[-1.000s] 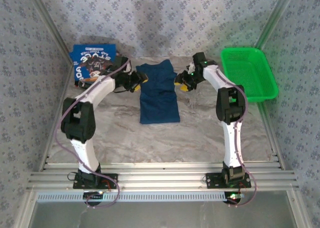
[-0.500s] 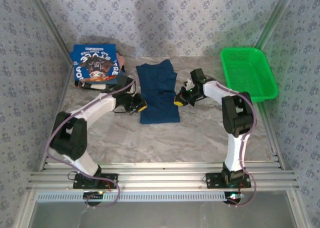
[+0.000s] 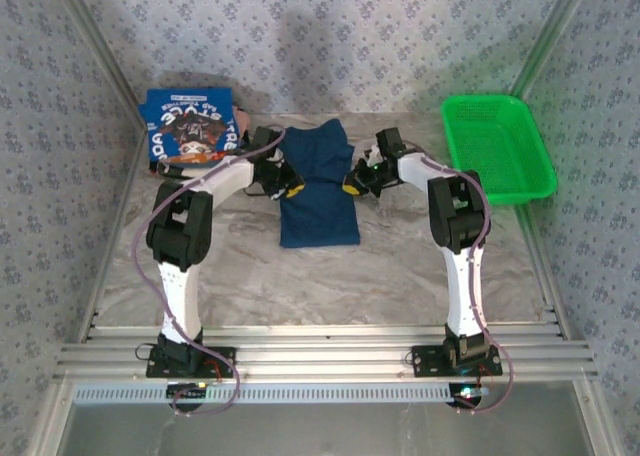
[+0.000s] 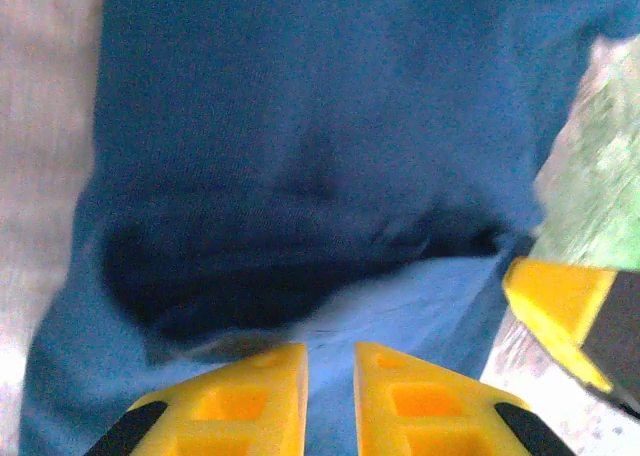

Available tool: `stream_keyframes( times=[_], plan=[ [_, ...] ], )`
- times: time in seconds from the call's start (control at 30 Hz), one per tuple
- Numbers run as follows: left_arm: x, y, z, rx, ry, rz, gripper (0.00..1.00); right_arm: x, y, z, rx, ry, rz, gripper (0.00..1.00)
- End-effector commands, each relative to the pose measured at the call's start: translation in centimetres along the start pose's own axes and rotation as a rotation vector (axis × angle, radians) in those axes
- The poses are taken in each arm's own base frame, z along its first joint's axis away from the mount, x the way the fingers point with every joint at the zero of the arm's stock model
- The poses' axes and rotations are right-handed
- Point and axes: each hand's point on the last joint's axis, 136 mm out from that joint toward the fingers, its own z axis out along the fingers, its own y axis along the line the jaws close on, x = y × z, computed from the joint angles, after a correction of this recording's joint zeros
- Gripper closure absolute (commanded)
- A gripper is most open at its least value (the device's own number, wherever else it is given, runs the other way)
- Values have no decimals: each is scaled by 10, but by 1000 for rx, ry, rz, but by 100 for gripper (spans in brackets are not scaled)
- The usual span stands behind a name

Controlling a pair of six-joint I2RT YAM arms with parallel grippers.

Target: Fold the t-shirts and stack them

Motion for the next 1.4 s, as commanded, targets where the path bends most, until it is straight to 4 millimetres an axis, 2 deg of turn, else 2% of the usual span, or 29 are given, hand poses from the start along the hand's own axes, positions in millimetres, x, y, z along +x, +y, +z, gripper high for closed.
stream_keyframes(
  times=[0.0, 0.07, 0.1, 0.2, 0.27, 0.37, 0.43, 0.53, 0.63, 0.77, 0.9, 1.13, 1.37],
  plan=[
    [-18, 7, -5, -38, -13, 8, 77, -23, 2, -9, -8, -49, 22, 87],
    [-22, -4, -21, 4, -40, 16, 68, -23, 7, -20, -13, -56, 7, 83],
    [-23, -13, -35, 30, -61, 34, 63, -19, 10, -26, -11, -53, -9, 80],
    [-10, -37, -81, 83, -99, 100, 46, 7, 10, -49, 39, -18, -68, 66],
    [9, -33, -106, 83, -105, 116, 38, 33, 2, -63, 77, 13, -90, 55],
    [51, -11, -123, 90, -51, 87, 33, 77, -11, -78, 84, 63, -94, 46],
    [84, 14, -127, 57, -4, 65, 32, 110, -20, -81, 81, 110, -96, 42],
    [127, 44, -121, 55, 49, 23, 31, 148, -35, -80, 84, 168, -84, 39],
    [153, 71, -110, 34, 72, -21, 31, 169, -47, -75, 82, 189, -70, 37],
    [157, 74, -98, 80, 57, -67, 31, 177, -51, -66, 87, 206, -77, 36],
    [154, 75, -84, 71, 50, -70, 31, 176, -54, -53, 116, 224, -92, 36],
    [144, 73, -65, 88, 31, -99, 33, 165, -56, -39, 130, 214, -83, 38],
    [137, 71, -48, 87, 41, -107, 35, 150, -46, -32, 120, 194, -90, 38]
  ],
)
